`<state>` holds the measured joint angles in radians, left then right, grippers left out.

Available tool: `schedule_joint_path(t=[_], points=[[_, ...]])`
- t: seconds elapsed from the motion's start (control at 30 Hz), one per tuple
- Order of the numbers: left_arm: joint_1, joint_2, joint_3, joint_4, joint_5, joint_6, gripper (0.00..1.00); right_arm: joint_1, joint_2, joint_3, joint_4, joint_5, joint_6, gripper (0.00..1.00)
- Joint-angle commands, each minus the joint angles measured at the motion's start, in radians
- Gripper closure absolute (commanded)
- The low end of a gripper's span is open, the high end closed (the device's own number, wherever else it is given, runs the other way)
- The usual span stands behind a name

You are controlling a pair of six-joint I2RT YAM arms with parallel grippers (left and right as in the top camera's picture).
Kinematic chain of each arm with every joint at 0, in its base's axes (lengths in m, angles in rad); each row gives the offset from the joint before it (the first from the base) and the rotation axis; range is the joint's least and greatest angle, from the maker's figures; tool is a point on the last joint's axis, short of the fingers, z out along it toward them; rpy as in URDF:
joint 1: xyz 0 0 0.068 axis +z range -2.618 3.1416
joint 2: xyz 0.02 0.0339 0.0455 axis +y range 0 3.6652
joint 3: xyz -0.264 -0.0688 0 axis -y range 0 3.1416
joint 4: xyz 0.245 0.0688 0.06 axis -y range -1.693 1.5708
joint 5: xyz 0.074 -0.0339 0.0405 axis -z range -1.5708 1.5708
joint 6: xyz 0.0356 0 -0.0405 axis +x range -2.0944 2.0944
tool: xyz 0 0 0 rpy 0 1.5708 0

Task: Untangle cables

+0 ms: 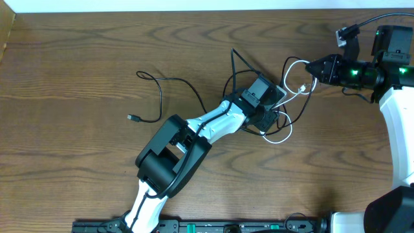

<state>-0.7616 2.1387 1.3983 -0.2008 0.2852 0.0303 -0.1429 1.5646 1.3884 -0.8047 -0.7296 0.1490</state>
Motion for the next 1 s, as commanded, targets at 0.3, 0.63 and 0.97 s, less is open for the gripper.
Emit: schedule_joint_path(t=[0.3, 0.63, 0.97], points=[[-0.001, 0.097, -0.007, -0.074, -0.018, -0.002, 0.93, -0.014, 0.053, 0.004, -0.09, 0.404, 0.102, 0.35], [0.081, -0.155, 0.009, -0.328, -0.301, -0.026, 0.93, -0.013, 0.098, 0.004, -0.096, 0.342, 0.034, 0.18], [0.12, -0.617, 0.008, -0.336, -0.293, -0.024, 0.93, -0.004, 0.098, 0.004, -0.034, -0.065, -0.2, 0.09]])
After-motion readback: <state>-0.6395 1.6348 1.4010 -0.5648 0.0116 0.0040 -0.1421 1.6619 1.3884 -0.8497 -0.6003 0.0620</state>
